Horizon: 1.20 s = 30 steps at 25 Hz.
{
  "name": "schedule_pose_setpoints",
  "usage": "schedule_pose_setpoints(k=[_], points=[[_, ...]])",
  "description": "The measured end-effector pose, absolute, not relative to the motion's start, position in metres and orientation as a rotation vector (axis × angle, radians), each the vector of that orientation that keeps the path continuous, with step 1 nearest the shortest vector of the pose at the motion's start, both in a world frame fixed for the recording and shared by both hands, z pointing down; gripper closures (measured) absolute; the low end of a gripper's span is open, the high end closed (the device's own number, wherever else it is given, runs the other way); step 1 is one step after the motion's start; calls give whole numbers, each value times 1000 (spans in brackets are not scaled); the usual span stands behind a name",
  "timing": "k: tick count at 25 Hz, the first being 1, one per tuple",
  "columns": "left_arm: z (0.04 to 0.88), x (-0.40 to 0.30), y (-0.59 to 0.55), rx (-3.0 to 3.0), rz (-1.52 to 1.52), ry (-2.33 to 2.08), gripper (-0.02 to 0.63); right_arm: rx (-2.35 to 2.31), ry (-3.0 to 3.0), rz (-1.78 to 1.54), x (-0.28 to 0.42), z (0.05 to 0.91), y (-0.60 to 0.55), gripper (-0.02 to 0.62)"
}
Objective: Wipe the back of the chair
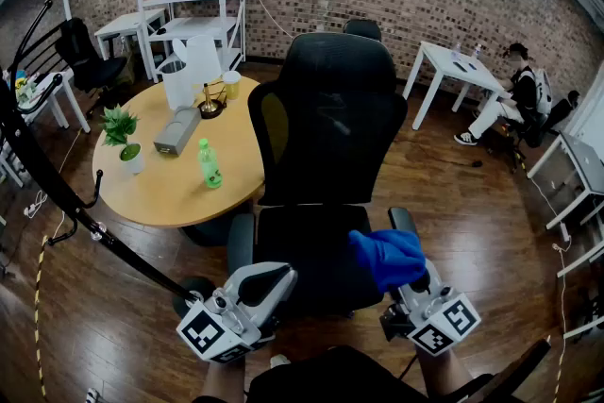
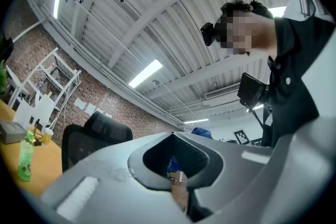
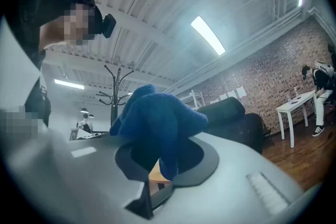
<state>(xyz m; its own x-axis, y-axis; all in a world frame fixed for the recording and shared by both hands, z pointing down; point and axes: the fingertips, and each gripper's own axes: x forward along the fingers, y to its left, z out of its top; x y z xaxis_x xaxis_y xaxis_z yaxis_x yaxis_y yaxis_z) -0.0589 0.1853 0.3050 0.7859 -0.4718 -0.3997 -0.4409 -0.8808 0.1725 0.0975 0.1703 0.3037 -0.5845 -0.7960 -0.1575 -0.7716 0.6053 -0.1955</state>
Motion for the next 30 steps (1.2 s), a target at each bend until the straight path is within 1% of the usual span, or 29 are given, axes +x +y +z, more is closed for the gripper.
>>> schedule_pose_setpoints(k=[5, 8, 16, 23, 26, 30], points=[[309, -65, 166, 2932, -672, -735, 604, -1245, 2605, -145, 79, 300, 146, 543], [306, -62, 148, 2931, -668, -744, 604, -1235, 2592, -150, 83, 300, 126, 543], [304, -22, 64, 2959, -541, -776, 604, -1270, 2500, -208, 146, 303, 20, 543], [290, 21, -8, 2996, -481, -819, 604, -1260, 2433, -214, 216, 276, -86, 543], [287, 31, -24, 2999, -476, -837, 604, -1245, 2433, -168, 227, 252, -118, 543], [289, 31, -42, 2988, -481, -833, 604, -1144, 2413, -149, 219, 221, -147, 543]])
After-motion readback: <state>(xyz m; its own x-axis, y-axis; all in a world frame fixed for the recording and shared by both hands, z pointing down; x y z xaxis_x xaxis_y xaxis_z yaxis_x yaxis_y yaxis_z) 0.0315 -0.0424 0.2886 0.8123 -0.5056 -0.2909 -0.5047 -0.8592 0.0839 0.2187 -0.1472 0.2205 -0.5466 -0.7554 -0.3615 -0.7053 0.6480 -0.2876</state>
